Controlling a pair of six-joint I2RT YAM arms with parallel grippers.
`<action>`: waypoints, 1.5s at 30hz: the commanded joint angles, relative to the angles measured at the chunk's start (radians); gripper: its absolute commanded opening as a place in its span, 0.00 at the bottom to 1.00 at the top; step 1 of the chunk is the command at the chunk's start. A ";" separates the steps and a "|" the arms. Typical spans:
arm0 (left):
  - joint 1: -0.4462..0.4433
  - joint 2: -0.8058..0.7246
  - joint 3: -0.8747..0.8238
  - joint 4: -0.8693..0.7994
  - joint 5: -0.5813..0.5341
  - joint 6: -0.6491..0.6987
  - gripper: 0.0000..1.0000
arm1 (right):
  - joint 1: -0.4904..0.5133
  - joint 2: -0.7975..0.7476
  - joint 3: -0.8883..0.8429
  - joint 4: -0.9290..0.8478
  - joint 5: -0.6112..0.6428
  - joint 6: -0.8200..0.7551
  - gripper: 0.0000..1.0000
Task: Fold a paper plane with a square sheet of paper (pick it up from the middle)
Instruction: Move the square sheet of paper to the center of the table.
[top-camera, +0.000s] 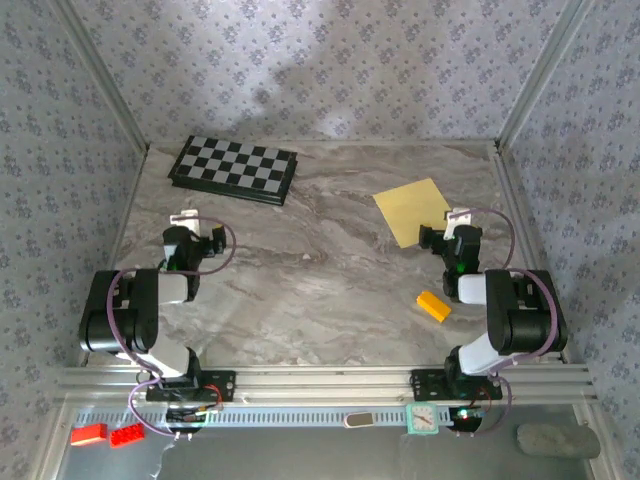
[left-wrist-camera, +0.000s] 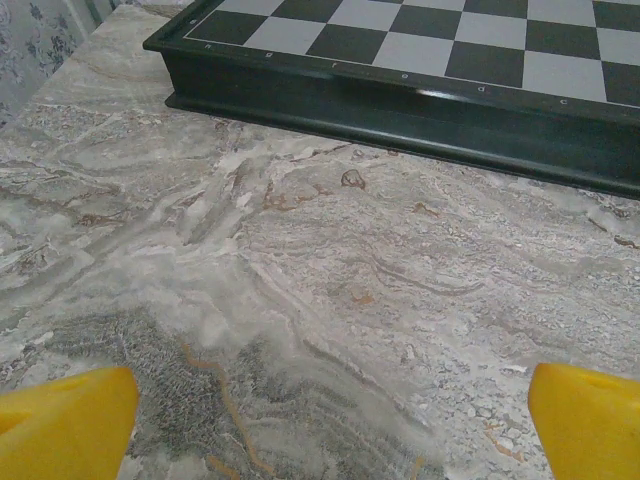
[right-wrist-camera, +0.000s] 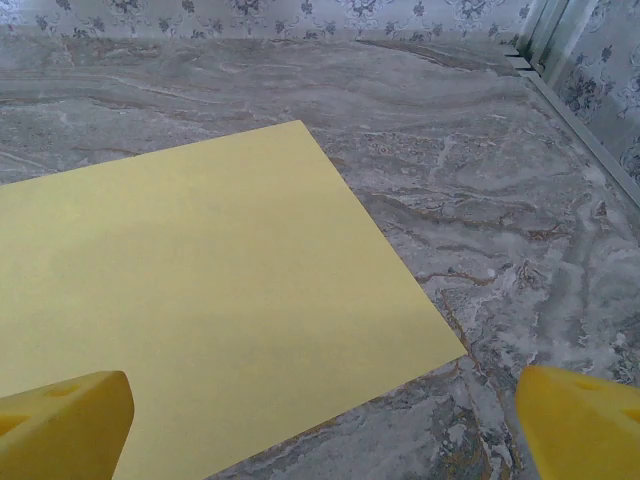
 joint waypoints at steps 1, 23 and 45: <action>0.002 0.008 0.017 0.017 0.013 0.013 1.00 | 0.003 0.008 0.003 -0.003 0.015 0.019 1.00; 0.003 0.008 0.017 0.017 0.015 0.012 1.00 | 0.003 0.008 0.003 -0.004 0.014 0.019 1.00; 0.001 -0.229 0.254 -0.541 -0.029 -0.124 1.00 | 0.060 -0.299 0.274 -0.589 0.011 0.116 1.00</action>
